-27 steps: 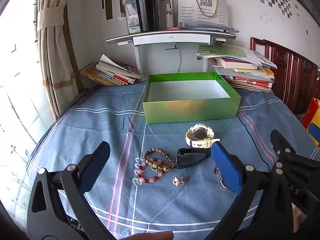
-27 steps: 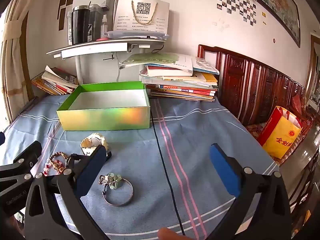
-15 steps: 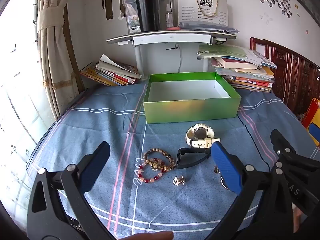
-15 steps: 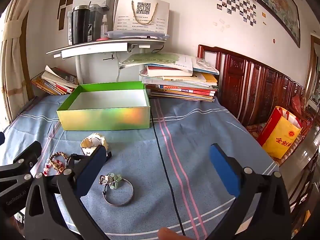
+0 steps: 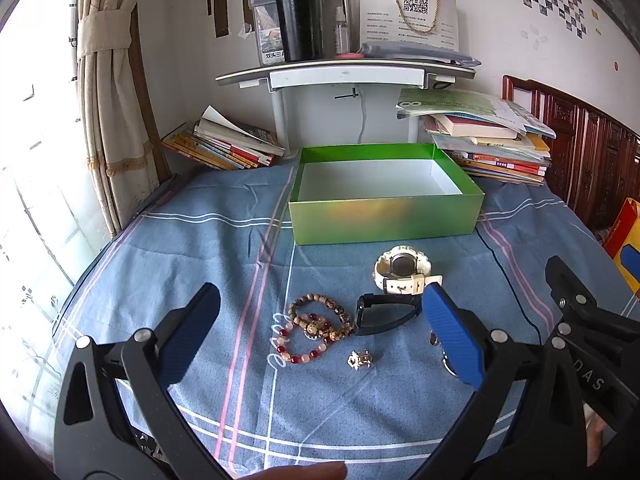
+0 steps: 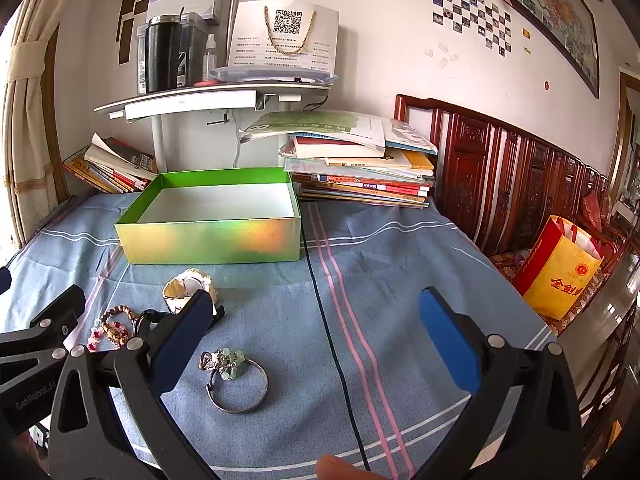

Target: Organize jewelry

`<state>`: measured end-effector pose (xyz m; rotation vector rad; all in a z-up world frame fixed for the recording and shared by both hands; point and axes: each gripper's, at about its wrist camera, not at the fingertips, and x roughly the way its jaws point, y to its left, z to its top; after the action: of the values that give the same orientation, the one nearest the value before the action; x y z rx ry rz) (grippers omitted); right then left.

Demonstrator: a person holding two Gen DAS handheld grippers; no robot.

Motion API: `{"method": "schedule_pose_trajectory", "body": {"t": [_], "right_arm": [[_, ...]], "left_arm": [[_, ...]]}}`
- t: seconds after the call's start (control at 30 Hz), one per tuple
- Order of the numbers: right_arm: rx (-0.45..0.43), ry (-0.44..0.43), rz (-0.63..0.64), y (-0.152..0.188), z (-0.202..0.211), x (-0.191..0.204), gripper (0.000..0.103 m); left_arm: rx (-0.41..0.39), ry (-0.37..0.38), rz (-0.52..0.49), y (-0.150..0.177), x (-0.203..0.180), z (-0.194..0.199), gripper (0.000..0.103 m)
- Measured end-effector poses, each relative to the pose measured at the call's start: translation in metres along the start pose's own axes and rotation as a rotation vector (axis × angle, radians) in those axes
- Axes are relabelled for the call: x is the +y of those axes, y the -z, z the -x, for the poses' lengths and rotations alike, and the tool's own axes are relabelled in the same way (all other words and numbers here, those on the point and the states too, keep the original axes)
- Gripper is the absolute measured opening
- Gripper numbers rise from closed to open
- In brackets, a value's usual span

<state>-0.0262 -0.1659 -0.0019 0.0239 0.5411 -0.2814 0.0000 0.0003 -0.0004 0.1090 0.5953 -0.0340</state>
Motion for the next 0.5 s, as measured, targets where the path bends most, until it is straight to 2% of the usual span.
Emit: {"method": "schedule_pose_trajectory", "body": {"t": [0.5], "right_arm": [[0.004,0.0,0.002,0.0006,-0.0007,0.0015,0.101]], "left_arm": [[0.009,-0.003,0.006,0.0044,0.0064,-0.0032,0.1]]}}
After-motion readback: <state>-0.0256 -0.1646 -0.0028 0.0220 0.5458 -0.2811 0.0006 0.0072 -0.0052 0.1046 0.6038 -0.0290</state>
